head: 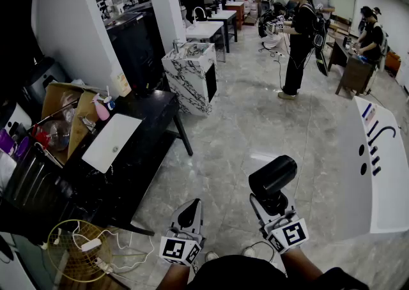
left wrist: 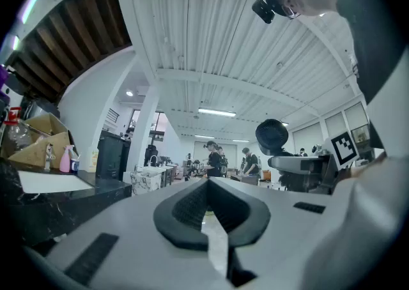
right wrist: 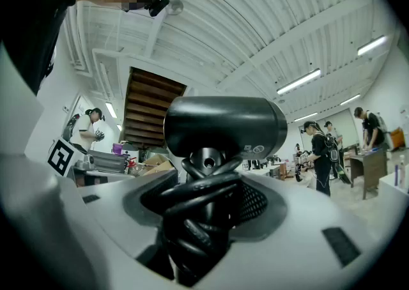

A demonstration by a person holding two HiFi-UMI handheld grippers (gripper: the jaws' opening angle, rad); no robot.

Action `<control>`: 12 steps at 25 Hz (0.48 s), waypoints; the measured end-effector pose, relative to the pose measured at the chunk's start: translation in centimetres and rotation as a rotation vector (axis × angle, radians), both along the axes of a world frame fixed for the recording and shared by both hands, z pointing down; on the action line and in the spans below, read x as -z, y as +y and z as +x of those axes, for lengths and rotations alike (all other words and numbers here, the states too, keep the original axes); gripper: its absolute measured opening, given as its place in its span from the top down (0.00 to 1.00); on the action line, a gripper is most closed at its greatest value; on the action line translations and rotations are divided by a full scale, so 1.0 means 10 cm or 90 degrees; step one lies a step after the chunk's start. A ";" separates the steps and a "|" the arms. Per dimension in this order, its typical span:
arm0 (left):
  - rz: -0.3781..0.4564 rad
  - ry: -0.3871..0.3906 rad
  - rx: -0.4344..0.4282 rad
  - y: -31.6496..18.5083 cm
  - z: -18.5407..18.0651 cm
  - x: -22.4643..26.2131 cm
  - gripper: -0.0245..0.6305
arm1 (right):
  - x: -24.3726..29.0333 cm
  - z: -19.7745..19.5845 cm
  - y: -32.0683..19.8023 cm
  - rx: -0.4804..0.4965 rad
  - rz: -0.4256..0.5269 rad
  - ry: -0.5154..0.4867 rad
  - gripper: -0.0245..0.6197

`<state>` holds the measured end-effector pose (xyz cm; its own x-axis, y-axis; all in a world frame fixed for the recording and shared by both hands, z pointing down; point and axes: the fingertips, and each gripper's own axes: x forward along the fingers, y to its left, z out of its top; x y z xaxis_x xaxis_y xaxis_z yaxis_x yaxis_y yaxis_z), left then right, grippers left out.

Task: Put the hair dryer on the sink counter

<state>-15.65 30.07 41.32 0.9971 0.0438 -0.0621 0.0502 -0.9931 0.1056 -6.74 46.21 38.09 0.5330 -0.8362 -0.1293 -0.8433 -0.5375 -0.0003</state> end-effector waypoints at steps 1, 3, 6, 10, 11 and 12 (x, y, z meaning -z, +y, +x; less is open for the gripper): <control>-0.006 0.001 0.002 -0.03 -0.01 0.01 0.96 | 0.00 -0.02 -0.03 0.004 -0.004 0.004 0.57; -0.014 0.002 0.004 -0.09 -0.03 0.01 0.96 | 0.01 -0.04 -0.10 0.011 -0.008 0.008 0.57; -0.011 0.001 0.003 -0.15 -0.03 0.01 0.96 | 0.02 -0.05 -0.20 0.017 -0.008 0.002 0.57; -0.010 -0.004 -0.001 -0.22 -0.03 -0.01 0.96 | 0.01 -0.07 -0.34 0.021 -0.019 0.006 0.57; -0.007 -0.007 -0.001 -0.25 -0.03 -0.02 0.96 | 0.00 -0.07 -0.37 0.023 -0.021 0.007 0.57; -0.004 -0.010 -0.001 -0.28 -0.03 -0.03 0.96 | -0.02 -0.08 -0.41 0.028 -0.020 0.004 0.57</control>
<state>-15.97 27.26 41.60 0.9979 0.0452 -0.0464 0.0502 -0.9924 0.1126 -7.53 42.14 38.25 0.4948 -0.8625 -0.1057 -0.8660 -0.4995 0.0218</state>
